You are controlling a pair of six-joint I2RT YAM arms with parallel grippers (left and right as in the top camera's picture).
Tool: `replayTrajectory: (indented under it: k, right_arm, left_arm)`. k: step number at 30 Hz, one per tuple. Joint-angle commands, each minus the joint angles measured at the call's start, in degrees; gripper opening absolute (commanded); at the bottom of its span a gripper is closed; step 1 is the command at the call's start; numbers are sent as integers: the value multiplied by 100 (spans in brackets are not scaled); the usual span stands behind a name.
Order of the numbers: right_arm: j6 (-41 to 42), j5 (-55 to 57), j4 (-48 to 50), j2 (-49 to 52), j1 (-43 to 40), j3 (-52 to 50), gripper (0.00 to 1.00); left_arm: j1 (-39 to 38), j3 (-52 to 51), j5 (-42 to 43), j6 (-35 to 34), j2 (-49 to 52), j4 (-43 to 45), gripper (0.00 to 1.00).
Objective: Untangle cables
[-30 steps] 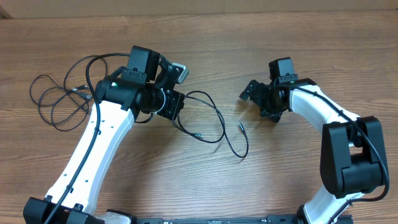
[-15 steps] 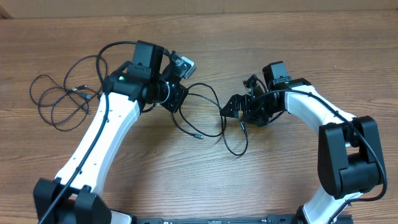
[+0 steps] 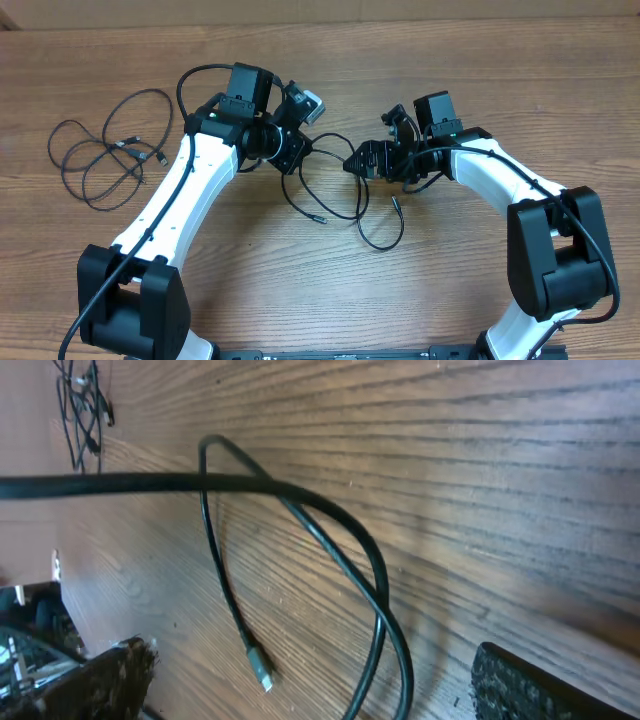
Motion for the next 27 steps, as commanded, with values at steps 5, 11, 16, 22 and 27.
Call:
replayTrajectory:
  k: [5,11,16,22,27]
  right_arm:
    - [249,964,90,2,599,13,100]
    - [223,916,105,2,597,11,100]
    - [245,1084,254,2,595,9,100]
    - [1342,2629,26,2,597,4,100]
    - [1440,3320,-229,2,592,4,100]
  left_arm:
    - [2,-13,1174,50,50,216,4]
    - [240,-15,1497,186,50,136,4]
    - [601,-15,2599,802,50,-109,4]
    - [1464,-15,3464,1381,50,-566,4]
    - [2262,-15,4354,2354,50,-1233,4]
